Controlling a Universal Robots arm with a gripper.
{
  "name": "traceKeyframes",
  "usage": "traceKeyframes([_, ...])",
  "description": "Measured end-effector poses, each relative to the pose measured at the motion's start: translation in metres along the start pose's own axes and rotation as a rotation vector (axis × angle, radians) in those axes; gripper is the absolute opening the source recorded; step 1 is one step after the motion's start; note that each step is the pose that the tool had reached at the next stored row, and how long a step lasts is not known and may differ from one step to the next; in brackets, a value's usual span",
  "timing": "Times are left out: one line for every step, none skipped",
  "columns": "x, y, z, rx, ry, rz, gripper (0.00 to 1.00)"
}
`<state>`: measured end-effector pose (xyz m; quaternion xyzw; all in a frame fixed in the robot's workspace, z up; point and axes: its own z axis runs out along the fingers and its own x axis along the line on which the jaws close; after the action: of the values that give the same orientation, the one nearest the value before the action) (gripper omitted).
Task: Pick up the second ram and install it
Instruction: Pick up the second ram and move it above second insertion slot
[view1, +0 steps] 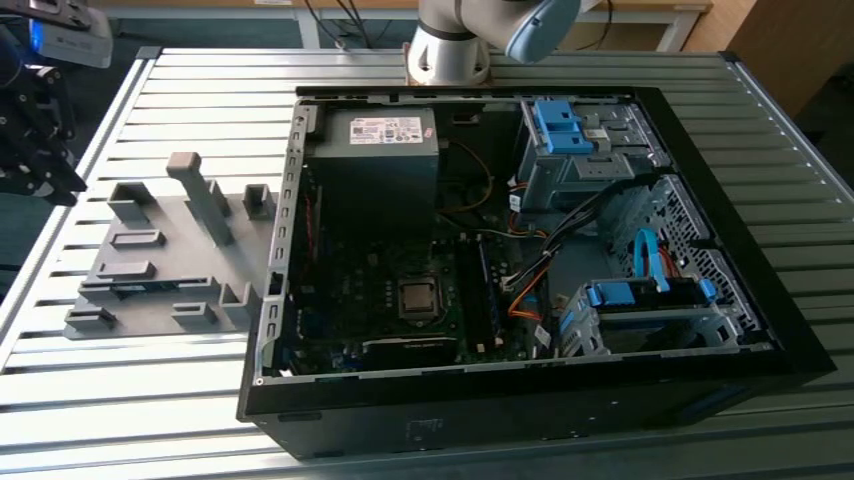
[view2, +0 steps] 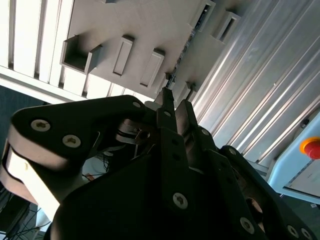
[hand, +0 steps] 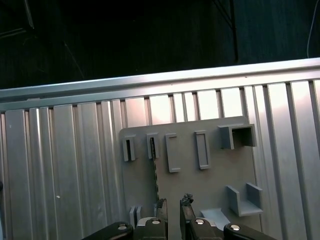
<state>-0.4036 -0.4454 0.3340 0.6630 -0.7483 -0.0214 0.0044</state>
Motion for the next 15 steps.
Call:
traceKeyframes([0.0000,0.0000,0.0006,-0.0001,0.0001,0.000,0.25])
traceKeyframes([0.0000,0.0000,0.0011,-0.0002,0.0001,0.000,0.25])
traceKeyframes([0.0001,-0.0001,0.0015,-0.0001,0.0001,0.000,0.25])
traceKeyframes([0.0001,0.0000,0.0019,-0.0001,0.0001,0.000,0.25])
traceKeyframes([0.0001,-0.0001,0.0021,-0.0001,0.0001,0.000,0.25])
traceKeyframes([0.0001,-0.0001,0.0025,-0.0001,0.0000,0.000,0.25])
traceKeyframes([0.0001,-0.0001,0.0028,-0.0001,0.0000,0.000,0.25])
traceKeyframes([0.0001,-0.0001,0.0031,-0.0001,0.0000,0.000,0.25])
traceKeyframes([0.0002,-0.0001,0.0033,-0.0001,0.0000,0.000,0.25])
traceKeyframes([0.0001,-0.0001,0.0035,-0.0001,0.0000,0.000,0.25])
traceKeyframes([0.0002,-0.0001,0.0038,0.0000,-0.0001,0.000,0.25])
traceKeyframes([0.0002,-0.0001,0.0040,-0.0001,-0.0001,0.000,0.25])
traceKeyframes([0.0002,-0.0001,0.0043,-0.0001,-0.0001,0.000,0.25])
traceKeyframes([0.0002,-0.0002,0.0045,-0.0001,-0.0001,0.000,0.25])
traceKeyframes([0.0002,-0.0002,0.0047,0.0000,-0.0001,0.000,0.25])
